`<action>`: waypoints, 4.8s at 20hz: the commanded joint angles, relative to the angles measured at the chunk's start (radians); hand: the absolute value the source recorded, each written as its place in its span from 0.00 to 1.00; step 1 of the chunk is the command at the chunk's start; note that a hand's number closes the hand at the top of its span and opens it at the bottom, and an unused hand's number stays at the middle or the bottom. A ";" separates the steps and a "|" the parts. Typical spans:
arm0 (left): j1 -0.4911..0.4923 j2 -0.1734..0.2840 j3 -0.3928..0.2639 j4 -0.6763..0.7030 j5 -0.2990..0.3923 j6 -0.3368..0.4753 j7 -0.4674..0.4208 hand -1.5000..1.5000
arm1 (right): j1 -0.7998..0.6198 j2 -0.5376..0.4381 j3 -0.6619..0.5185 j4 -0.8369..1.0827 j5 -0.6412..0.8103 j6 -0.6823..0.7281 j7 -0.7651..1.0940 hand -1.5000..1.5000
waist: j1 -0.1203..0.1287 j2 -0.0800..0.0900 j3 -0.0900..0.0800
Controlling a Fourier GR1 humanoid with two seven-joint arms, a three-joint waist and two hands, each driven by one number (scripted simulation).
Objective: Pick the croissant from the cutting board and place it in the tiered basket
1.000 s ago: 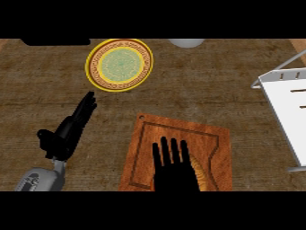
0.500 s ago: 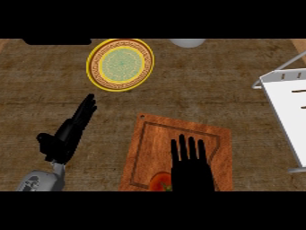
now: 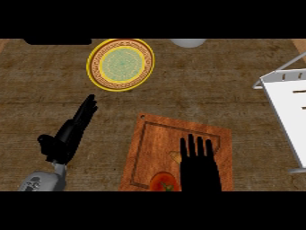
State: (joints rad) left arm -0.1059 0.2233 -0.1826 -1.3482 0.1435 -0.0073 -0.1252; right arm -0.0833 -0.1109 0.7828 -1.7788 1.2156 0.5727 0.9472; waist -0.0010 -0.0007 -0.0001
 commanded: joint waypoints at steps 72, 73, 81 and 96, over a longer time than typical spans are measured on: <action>-0.038 -0.065 0.089 0.060 -0.062 -0.079 -0.005 0.50 | -0.631 -0.440 -1.389 0.419 -0.221 -0.498 0.054 1.00 | 0.015 0.005 0.000; -0.027 -0.079 0.072 0.049 -0.076 -0.071 0.006 0.50 | -0.675 -0.496 -1.404 0.473 -0.244 -0.476 0.044 1.00 | 0.014 0.004 0.000; 0.004 -0.062 0.072 -0.055 -0.075 -0.083 0.059 0.50 | -0.732 -0.444 -1.459 0.669 -0.328 -0.699 -0.056 1.00 | 0.021 0.004 0.001; -0.047 -0.071 0.112 0.014 -0.093 -0.065 0.054 0.50 | -0.764 -0.398 -1.566 0.590 -0.380 -0.933 0.069 0.00 | 0.003 0.002 0.000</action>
State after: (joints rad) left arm -0.1229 0.1415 -0.0933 -1.3481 0.0463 -0.0706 -0.0891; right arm -0.8728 -0.5033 -0.7927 -1.1638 0.7907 -0.2422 1.0001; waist 0.0048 0.0008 -0.0001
